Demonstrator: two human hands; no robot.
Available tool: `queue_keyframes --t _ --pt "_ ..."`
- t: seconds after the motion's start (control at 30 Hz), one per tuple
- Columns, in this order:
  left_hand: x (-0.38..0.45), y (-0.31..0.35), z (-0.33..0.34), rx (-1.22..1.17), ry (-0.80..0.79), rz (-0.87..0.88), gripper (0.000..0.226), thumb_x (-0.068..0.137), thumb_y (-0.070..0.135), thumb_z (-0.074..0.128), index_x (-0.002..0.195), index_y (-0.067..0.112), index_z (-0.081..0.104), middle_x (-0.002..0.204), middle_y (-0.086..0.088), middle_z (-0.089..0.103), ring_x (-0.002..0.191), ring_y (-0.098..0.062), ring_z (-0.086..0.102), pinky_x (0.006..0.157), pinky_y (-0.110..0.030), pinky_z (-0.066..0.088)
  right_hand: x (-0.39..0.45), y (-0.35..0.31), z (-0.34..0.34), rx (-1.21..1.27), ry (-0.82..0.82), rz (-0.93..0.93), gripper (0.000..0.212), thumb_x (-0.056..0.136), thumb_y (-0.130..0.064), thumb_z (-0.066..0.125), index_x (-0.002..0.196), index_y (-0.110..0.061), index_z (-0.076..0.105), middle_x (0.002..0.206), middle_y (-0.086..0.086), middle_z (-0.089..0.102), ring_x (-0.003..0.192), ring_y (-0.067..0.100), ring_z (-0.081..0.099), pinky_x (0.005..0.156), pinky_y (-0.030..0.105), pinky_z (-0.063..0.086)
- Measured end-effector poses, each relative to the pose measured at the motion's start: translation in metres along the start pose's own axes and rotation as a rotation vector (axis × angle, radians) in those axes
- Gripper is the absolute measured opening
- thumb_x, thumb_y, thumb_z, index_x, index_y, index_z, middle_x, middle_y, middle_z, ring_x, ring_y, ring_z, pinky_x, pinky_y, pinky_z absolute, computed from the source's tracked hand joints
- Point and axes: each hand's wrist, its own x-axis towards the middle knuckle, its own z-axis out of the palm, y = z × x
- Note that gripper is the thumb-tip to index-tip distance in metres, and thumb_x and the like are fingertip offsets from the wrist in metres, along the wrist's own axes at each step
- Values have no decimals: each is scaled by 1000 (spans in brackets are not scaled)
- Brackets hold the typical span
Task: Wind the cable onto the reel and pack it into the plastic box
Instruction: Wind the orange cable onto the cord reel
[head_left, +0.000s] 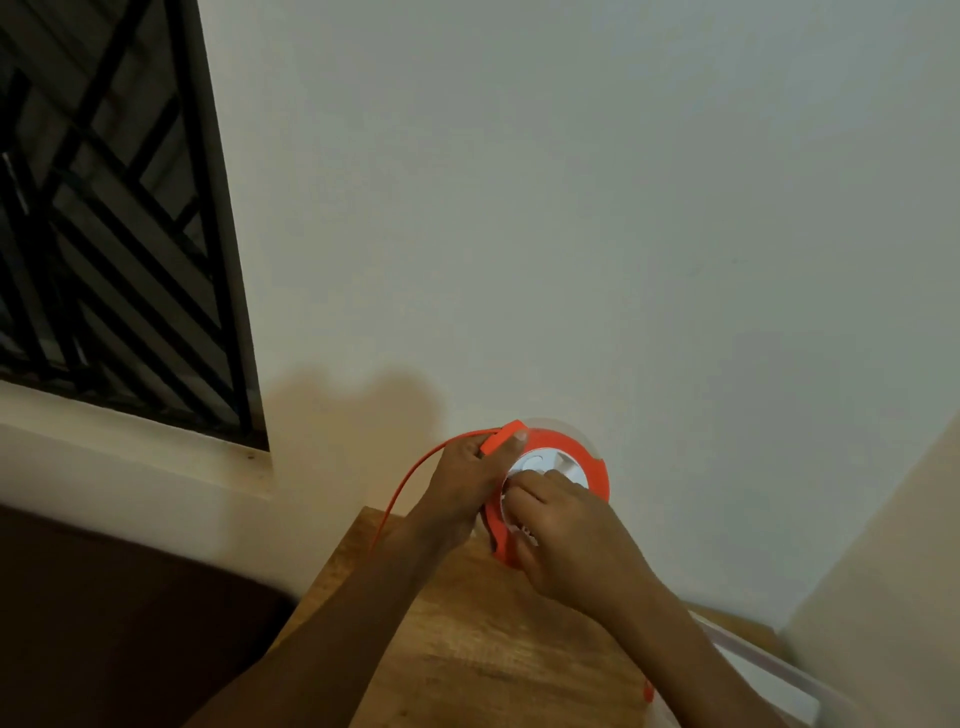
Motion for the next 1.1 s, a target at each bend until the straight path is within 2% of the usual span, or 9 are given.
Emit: queue_keyframes --t 0.1,0.23,0.3,0.43,0.53,0.67,0.83,1.0,1.1 --pt "0 7 -8 -18 -27 -35 28 93 50 67 99 26 80 101 -3 81 93 -23 78 72 -31 63 0 6 -1 -85 -157 -55 44 70 -23 82 112 -23 67 121 0 66 100 26 64 77 42 59" --pt "2 9 -12 38 -50 -41 27 92 51 67 100 28 80 100 0 81 92 -23 78 75 -35 65 -3 3 4 -165 -241 -133 59 64 -21 88 118 -26 64 129 3 62 105 30 63 80 45 57" --pt "0 7 -11 56 -56 -55 26 93 49 67 102 28 79 100 2 81 92 -22 78 74 -33 65 -4 3 5 -165 -257 -153 58 64 -21 88 117 -29 65 128 5 62 107 30 63 82 46 57" --pt "-2 3 -13 92 -69 -103 34 93 50 66 108 21 77 100 1 81 91 -24 78 78 -38 66 -6 2 4 -193 -272 -211 53 66 -28 88 114 -33 66 124 6 64 105 29 64 79 45 57" --pt "0 3 -14 122 -80 -123 35 93 52 66 105 20 77 96 1 82 88 -23 79 76 -36 66 -7 0 6 -209 -251 -214 57 66 -29 87 118 -30 65 125 6 64 106 30 64 81 46 57" --pt "-1 0 -16 125 -113 -158 39 94 52 65 111 18 75 102 -1 81 92 -25 78 82 -42 65 -9 2 3 -167 -183 -200 58 66 -28 87 119 -24 64 122 4 66 106 29 63 83 47 57" --pt "-7 -5 -12 115 -129 -120 40 95 49 65 104 12 77 96 -12 79 85 -26 77 78 -36 64 -6 3 -1 26 52 -29 29 76 -25 76 103 -16 70 106 4 70 95 25 63 82 41 55" --pt "-11 -7 -4 57 -109 -153 34 92 51 63 108 23 75 98 -1 81 89 -24 78 75 -30 64 2 4 -1 -140 86 41 31 72 -28 81 97 -13 72 99 7 72 87 29 64 72 38 56" --pt "-11 -6 -4 38 -120 -159 31 96 47 62 105 20 75 98 -6 80 87 -29 78 71 -30 64 4 8 0 -185 85 74 37 74 -33 78 102 -10 70 100 11 71 86 31 64 68 40 57"
